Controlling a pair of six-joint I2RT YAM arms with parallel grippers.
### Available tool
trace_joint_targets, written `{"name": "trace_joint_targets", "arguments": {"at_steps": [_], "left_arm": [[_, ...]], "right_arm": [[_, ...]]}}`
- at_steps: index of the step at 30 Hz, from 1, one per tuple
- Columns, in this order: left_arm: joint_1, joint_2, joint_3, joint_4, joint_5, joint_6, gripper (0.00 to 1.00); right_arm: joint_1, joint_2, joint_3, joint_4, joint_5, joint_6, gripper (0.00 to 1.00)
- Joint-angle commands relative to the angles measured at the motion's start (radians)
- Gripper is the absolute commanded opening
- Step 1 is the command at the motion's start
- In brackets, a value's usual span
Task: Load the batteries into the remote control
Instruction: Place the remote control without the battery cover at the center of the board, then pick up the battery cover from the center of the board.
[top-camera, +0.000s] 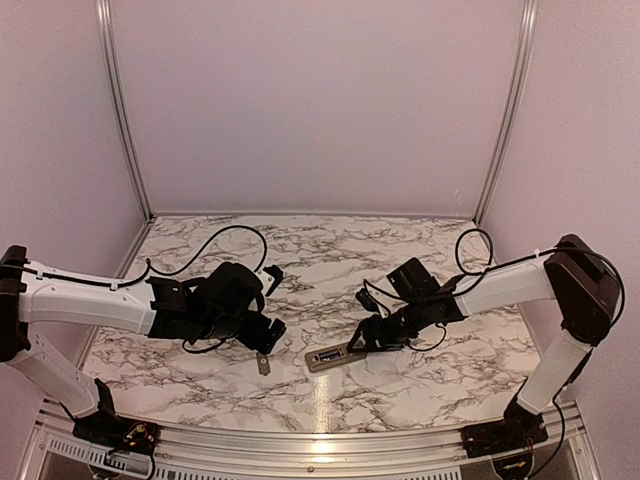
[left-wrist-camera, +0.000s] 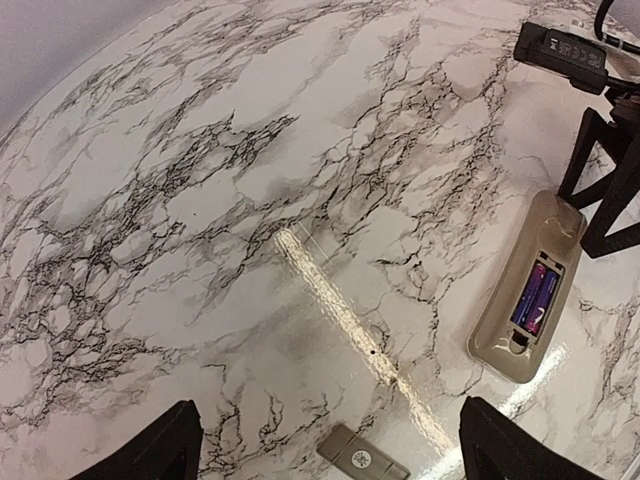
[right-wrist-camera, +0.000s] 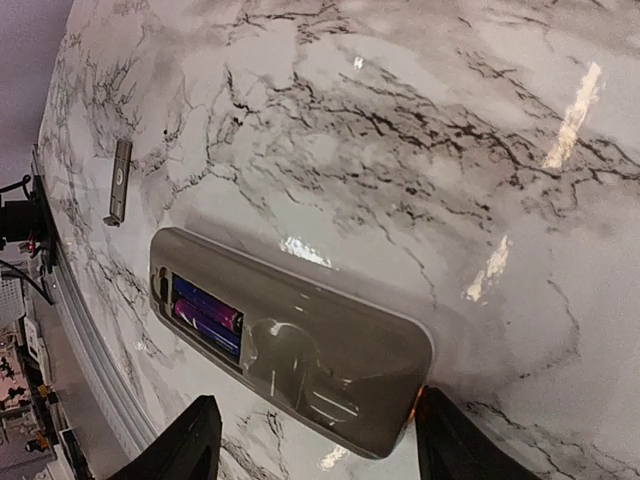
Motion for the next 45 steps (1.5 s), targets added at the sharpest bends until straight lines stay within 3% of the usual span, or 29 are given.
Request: {"name": "trace_joint_targets", "arguments": {"at_steps": [1, 10, 16, 23, 27, 34, 41, 45], "left_arm": [[0.011, 0.009, -0.009, -0.033, 0.012, -0.022, 0.93], [0.011, 0.025, 0.008, -0.171, 0.173, 0.005, 0.80], [0.016, 0.038, 0.022, -0.233, 0.247, 0.019, 0.62], [0.097, -0.016, -0.017, -0.186, 0.319, -0.027, 0.64], [0.142, -0.026, -0.025, -0.204, 0.318, -0.060, 0.61], [0.269, -0.108, -0.081, -0.145, 0.450, -0.133, 0.61], [0.263, -0.049, -0.092, -0.179, 0.560, -0.023, 0.41], [0.215, 0.010, -0.039, -0.252, 0.550, 0.073, 0.35]], "right_arm": [[-0.007, -0.030, 0.019, -0.094, 0.065, -0.031, 0.66], [-0.055, -0.160, 0.016, -0.119, 0.083, -0.095, 0.79], [-0.059, -0.296, 0.011, -0.070, 0.114, -0.160, 0.78], [-0.052, -0.453, -0.008, 0.001, 0.084, -0.303, 0.71], [-0.007, -0.424, 0.030, -0.002, 0.046, -0.356, 0.66], [0.147, -0.283, 0.168, -0.064, 0.120, -0.476, 0.60], [0.150, -0.192, 0.223, -0.107, 0.082, -0.480, 0.55], [0.150, -0.196, 0.218, -0.103, 0.064, -0.478, 0.55]]}}
